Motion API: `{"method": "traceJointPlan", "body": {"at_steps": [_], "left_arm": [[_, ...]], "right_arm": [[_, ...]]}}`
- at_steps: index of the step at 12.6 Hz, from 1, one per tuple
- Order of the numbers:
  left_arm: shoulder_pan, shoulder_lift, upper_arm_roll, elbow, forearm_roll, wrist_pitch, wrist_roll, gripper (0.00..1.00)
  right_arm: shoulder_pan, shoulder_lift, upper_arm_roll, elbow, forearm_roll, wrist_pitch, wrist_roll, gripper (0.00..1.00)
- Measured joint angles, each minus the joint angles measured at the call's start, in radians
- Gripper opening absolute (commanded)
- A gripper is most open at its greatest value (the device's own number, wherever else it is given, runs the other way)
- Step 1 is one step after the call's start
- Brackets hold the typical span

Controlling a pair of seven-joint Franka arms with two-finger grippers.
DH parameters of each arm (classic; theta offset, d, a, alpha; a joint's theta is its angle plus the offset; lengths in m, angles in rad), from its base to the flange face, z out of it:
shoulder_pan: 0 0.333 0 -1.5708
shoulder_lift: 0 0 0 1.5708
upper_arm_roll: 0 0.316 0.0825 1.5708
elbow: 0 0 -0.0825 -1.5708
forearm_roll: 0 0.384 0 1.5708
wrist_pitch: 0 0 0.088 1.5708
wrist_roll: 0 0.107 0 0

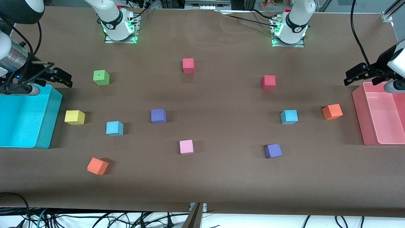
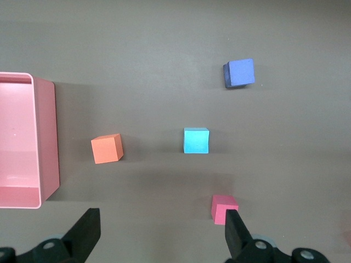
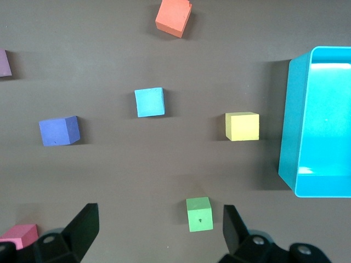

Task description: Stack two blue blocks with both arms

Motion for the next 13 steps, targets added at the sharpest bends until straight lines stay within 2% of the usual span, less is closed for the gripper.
{"method": "traceJointPlan", "body": {"at_steps": [13], "left_arm": [[0.003, 0.002, 0.011, 0.000, 0.000, -0.007, -0.003, 1.00]], "right_arm": [[-0.002, 0.007, 0.005, -0.002, -0.001, 0.002, 0.000, 1.00]]}}
